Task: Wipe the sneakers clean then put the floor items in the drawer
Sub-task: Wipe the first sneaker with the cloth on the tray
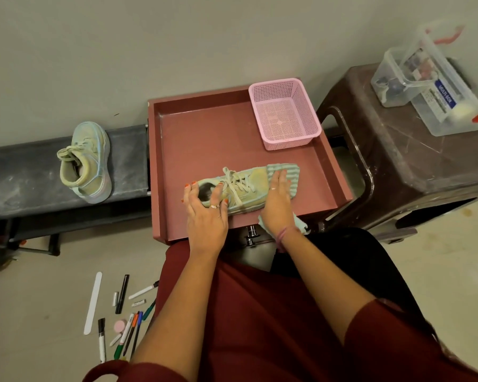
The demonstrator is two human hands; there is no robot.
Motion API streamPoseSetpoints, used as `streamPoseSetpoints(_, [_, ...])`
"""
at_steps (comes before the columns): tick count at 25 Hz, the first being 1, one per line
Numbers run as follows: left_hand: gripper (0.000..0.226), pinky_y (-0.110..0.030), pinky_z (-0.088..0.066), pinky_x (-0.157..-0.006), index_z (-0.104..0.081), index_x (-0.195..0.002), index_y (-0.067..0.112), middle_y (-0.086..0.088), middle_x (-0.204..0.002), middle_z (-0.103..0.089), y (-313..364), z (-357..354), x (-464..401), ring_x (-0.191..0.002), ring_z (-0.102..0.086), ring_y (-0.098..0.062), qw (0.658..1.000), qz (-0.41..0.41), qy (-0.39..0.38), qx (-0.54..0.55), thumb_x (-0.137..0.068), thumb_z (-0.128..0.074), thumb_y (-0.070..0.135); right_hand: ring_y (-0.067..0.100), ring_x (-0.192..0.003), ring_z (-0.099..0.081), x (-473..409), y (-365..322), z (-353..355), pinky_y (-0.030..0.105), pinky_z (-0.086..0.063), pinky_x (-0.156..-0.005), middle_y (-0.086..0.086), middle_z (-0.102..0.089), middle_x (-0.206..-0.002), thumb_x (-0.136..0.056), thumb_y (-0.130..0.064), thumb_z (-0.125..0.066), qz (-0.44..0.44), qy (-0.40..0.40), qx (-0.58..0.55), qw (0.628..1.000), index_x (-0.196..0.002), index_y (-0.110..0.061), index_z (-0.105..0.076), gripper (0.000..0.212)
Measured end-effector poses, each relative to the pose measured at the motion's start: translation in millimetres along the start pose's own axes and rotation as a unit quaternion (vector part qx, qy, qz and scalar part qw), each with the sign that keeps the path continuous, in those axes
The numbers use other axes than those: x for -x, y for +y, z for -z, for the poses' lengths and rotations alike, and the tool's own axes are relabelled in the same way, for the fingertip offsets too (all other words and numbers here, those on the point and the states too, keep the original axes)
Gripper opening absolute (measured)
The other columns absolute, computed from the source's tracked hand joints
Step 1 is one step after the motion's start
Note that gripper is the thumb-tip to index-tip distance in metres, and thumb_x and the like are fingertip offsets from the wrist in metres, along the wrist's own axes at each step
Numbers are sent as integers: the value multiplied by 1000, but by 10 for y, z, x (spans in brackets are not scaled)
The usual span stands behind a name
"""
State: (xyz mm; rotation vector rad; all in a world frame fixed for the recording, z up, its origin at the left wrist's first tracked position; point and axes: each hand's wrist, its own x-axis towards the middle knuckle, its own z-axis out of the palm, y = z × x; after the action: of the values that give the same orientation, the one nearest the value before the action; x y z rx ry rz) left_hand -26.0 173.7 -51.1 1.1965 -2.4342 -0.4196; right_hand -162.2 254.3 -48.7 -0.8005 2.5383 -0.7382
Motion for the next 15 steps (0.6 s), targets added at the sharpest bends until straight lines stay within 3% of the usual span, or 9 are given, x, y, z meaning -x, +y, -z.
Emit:
streamPoseSetpoints(3, [36, -51, -46, -96, -53, -132, 23, -26, -143, -34, -29, -10, 1, -140, -22, -41, 1000, -14, -2, -6, -97, -48, 30, 25, -146, 11, 387, 45, -159, 29, -9, -116, 7, 14, -158, -81, 19, -34, 69, 29, 4, 997, -151, -8, 4, 83])
streamPoseSetpoints(6, [36, -51, -45, -97, -53, -133, 24, -25, -144, -33, -39, -8, -2, -141, -21, -40, 1000, -12, -6, -4, -98, -48, 31, 18, -146, -11, -99, 201, -41, 31, -17, -117, 1, -9, -159, -81, 16, -39, 5, 44, -49, 998, -152, -16, -10, 83])
streamPoseSetpoints(9, [36, -51, -45, -97, -52, -133, 25, -25, -144, -33, -25, 1, 2, -141, -21, -40, 1000, -8, -9, -5, -98, -48, 31, 21, -144, -19, -574, 236, 221, 33, -17, -118, 3, -25, -155, -84, 10, -41, -5, -33, -74, 997, -148, -21, -28, 73])
streamPoseSetpoints(11, [36, -51, -46, -96, -52, -133, 24, -26, -142, -34, -12, 4, -6, -140, -22, -41, 1000, -1, -7, -4, -98, -50, 30, 23, -145, -14, -525, 116, 216, 29, -13, -117, 6, -18, -157, -81, 15, -38, -27, -44, -87, 995, -150, -14, -22, 76])
streamPoseSetpoints(13, [36, -51, -47, -95, -52, -132, 23, -28, -141, -35, -3, -9, -7, -139, -24, -42, 1000, -5, -3, -7, -97, -52, 29, 24, -147, -1, -240, -39, 85, 29, -8, -118, 10, 1, -159, -77, 21, -38, -68, -7, -103, 992, -151, -6, -3, 86])
streamPoseSetpoints(15, [35, -51, -47, -94, -52, -132, 22, -28, -140, -35, -9, -26, -8, -138, -24, -42, 1000, -12, 2, -10, -97, -53, 27, 26, -146, 6, 107, -136, -128, 28, -13, -118, 13, 16, -157, -76, 21, -41, -70, 7, -131, 989, -148, -1, 7, 90])
